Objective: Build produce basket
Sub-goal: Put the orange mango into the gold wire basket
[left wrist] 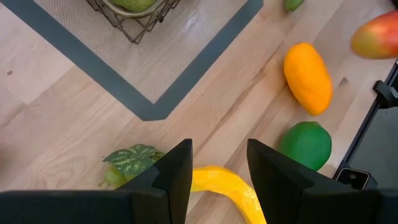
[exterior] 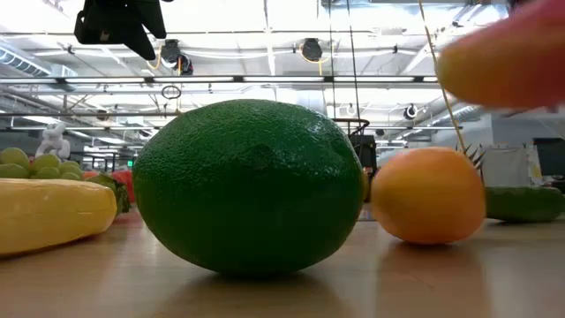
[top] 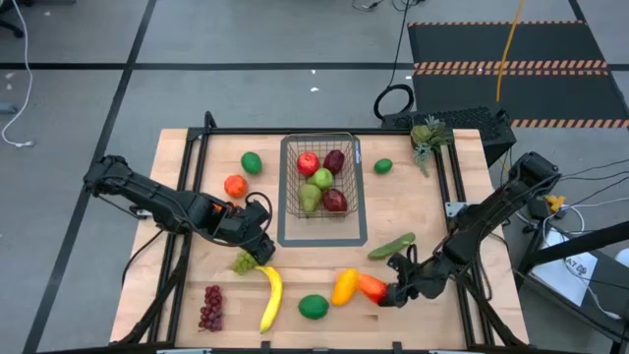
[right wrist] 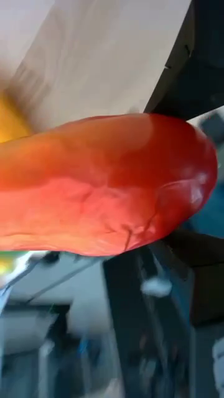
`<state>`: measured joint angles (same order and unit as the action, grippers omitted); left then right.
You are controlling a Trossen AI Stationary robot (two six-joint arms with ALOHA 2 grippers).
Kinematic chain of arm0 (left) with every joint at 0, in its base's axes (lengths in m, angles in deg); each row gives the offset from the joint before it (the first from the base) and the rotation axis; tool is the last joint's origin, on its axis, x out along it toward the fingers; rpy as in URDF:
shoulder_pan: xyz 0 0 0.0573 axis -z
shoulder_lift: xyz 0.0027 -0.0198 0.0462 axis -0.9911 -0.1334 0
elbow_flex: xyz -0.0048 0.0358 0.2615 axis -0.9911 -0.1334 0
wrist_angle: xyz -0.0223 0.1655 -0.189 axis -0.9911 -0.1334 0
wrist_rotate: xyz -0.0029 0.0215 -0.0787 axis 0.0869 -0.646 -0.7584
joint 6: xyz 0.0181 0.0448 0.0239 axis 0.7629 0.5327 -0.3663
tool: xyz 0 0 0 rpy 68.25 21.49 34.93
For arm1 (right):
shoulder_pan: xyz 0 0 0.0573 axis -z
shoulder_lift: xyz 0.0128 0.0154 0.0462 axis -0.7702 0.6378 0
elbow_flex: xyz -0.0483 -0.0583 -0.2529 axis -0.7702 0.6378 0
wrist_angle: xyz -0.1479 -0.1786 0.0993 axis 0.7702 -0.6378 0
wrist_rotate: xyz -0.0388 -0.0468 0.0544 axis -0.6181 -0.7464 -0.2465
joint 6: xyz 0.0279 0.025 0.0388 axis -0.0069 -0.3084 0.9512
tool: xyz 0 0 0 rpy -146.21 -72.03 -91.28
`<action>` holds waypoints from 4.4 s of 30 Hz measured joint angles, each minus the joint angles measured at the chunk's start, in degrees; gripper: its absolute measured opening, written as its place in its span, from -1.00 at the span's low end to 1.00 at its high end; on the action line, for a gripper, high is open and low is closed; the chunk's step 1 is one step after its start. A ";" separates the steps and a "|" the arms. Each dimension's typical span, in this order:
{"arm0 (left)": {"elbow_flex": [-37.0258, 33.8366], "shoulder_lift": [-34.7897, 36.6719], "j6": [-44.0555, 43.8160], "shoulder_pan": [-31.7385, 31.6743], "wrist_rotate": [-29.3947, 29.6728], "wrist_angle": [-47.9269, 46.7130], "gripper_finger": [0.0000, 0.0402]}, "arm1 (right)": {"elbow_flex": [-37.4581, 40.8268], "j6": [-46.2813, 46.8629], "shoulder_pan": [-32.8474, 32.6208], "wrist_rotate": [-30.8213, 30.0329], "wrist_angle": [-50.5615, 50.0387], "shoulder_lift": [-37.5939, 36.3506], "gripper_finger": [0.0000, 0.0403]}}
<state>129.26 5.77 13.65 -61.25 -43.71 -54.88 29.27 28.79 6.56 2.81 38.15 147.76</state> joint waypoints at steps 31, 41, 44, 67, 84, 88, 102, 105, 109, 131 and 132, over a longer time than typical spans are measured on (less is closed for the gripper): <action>0.00 -0.02 7.79 -0.04 2.90 10.13 -0.24 | 0.00 -36.03 10.07 -25.39 47.22 -11.10 0.25; 0.00 -0.02 4.76 -0.04 3.06 10.18 -0.24 | 0.00 -47.53 14.56 -23.46 60.10 -11.10 0.25; 0.00 -0.02 2.41 -0.22 3.05 10.60 -0.24 | -0.02 -48.56 16.75 -19.48 62.21 -11.12 0.25; 0.00 -0.02 -9.25 -6.11 5.10 30.46 -0.24 | -0.04 -35.09 33.97 16.93 62.55 -18.78 0.25; -0.01 -1.66 -7.83 -8.74 13.51 38.96 -0.24 | -0.04 -31.19 45.69 32.98 58.20 -22.29 0.25; 0.04 -2.06 -6.41 -8.79 13.52 39.33 -0.24 | -0.04 -31.21 47.13 32.63 55.95 -22.24 0.25; -0.02 -3.41 -6.58 -8.74 13.18 39.40 -0.24 | -0.04 -30.13 50.60 30.86 54.13 -22.27 0.25; -0.02 -3.39 -6.44 -8.74 13.18 39.48 -0.24 | -0.04 -30.25 50.60 30.82 54.19 -22.32 0.25; -0.02 -3.37 -5.36 -8.74 13.11 39.49 -0.24 | -0.04 -30.17 50.58 29.09 54.35 -22.64 0.25; -0.02 -3.32 1.09 -8.74 13.09 39.31 -0.24 | -13.56 -55.16 50.45 23.78 34.38 -23.77 0.25; -0.02 -3.32 1.09 -8.74 13.09 39.29 -0.24 | -15.26 -58.11 50.45 23.78 31.39 -23.75 0.25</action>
<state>129.24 2.45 14.74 -70.00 -30.62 -15.59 14.01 -29.32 57.00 26.59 69.54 124.01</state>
